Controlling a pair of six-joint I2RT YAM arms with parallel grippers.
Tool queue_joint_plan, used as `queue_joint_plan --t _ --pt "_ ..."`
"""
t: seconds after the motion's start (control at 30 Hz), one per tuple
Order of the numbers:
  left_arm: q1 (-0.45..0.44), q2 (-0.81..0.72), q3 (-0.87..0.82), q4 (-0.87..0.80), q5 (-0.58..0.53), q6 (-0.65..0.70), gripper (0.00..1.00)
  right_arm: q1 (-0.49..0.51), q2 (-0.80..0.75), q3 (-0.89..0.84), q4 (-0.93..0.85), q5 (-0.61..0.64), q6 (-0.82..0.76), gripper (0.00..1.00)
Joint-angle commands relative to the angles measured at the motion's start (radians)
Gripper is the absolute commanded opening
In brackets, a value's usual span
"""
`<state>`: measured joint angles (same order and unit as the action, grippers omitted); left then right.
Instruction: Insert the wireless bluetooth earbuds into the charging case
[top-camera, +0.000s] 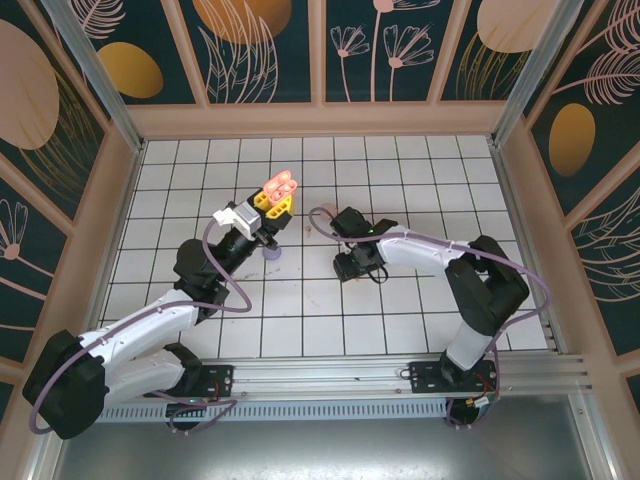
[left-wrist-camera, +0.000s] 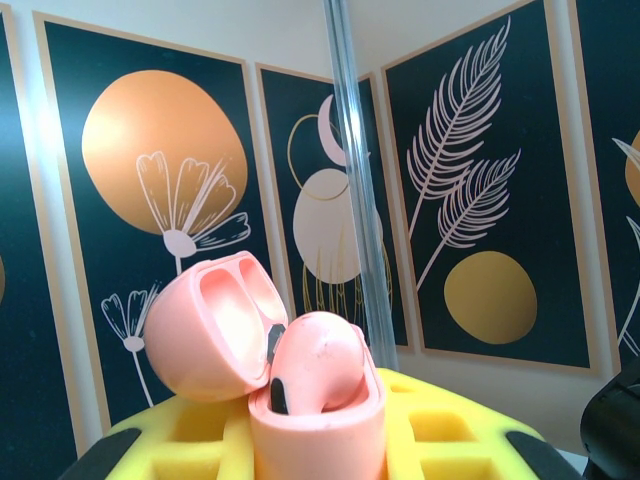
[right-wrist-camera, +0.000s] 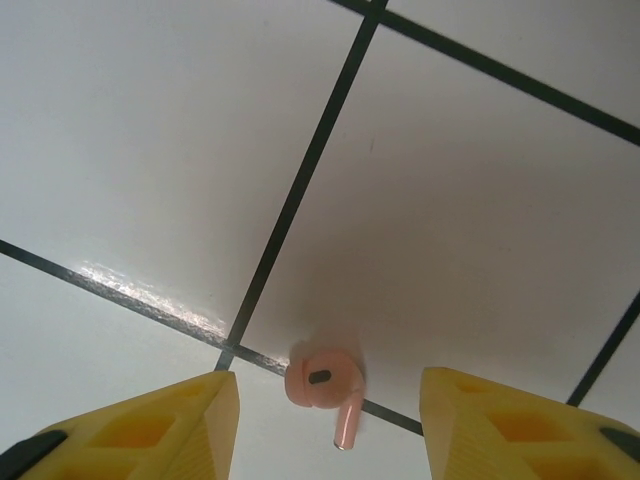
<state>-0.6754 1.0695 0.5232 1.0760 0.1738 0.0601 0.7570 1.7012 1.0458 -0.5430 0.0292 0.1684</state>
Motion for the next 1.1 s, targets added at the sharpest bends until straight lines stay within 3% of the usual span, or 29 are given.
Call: queue_joint_plan --t 0.0,1.07 --pt "-0.007 -0.010 -0.002 0.020 -0.005 0.015 0.00 0.014 0.037 0.033 -0.020 0.003 -0.013 0.49" --pt "-0.007 0.002 0.013 0.016 0.006 0.009 0.00 -0.002 0.086 0.016 0.029 0.032 -0.015 0.38"
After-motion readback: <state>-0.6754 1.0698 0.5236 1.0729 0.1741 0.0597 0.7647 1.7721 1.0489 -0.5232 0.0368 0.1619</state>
